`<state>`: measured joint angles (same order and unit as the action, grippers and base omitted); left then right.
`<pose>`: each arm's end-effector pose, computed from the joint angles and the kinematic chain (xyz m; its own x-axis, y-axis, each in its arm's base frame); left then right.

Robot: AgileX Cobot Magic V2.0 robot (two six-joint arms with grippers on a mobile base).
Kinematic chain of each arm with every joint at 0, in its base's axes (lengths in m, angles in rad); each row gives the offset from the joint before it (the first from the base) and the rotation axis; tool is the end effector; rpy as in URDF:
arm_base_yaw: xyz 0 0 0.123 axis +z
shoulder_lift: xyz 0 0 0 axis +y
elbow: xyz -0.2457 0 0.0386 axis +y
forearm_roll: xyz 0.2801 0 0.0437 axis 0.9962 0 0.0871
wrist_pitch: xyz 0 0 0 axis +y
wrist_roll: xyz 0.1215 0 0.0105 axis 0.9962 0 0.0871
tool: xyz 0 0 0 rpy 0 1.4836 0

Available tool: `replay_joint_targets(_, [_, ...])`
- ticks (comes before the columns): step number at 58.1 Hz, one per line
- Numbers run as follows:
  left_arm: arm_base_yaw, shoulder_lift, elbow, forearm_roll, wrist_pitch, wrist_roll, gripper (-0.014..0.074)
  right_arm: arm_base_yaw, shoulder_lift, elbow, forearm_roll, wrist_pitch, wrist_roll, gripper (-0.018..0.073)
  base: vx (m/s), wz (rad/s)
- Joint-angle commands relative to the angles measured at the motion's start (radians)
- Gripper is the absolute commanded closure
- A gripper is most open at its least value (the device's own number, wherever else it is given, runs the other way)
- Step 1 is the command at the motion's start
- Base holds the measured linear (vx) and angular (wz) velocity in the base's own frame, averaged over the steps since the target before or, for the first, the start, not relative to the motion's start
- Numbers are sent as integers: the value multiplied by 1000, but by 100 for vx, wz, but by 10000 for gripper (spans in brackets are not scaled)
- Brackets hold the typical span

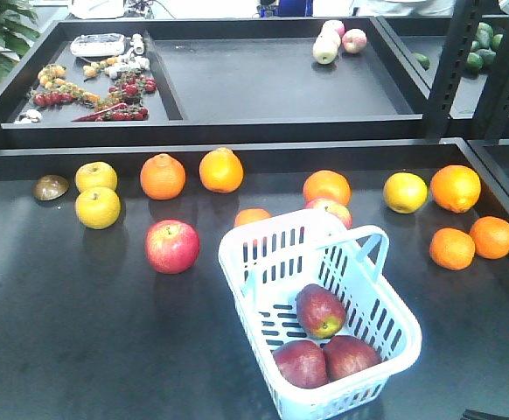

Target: Pick three apples into basket with both arms

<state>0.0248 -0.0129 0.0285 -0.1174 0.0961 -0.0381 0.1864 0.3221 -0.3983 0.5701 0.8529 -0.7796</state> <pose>0.1565 0.0025 0.1947 -0.0215 -0.1549 -0.9877 -0.0171 0.9878 -0.1546 0.1350 0.0760 0.2390 -0.3329 -0.4081 -0.8501 -0.6697 0.7369 -0.0915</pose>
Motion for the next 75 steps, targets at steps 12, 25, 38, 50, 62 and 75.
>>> replay_joint_targets(12, [1,-13,-25,1,-69,-5,603,0,10,-25,25,-52,-6,568,0,0])
replay_joint_targets(25, [1,-13,-25,1,-69,-5,603,0,10,-25,9,-52,-6,568,0,0])
replay_joint_targets(38, [1,-13,-25,1,-69,-5,603,1,-20,-25,-112,-51,-5,568,0,0])
replay_joint_targets(50, [1,-13,-25,1,-69,-5,603,1,-28,-24,-122,-92,2,568,0,0])
replay_joint_targets(62, [1,-13,-25,1,-69,-5,603,1,-28,-24,-122,-242,2,568,0,0])
replay_joint_targets(75, [1,-13,-25,1,-69,-5,603,25,-62,139,-132,-447,146,565,0,0])
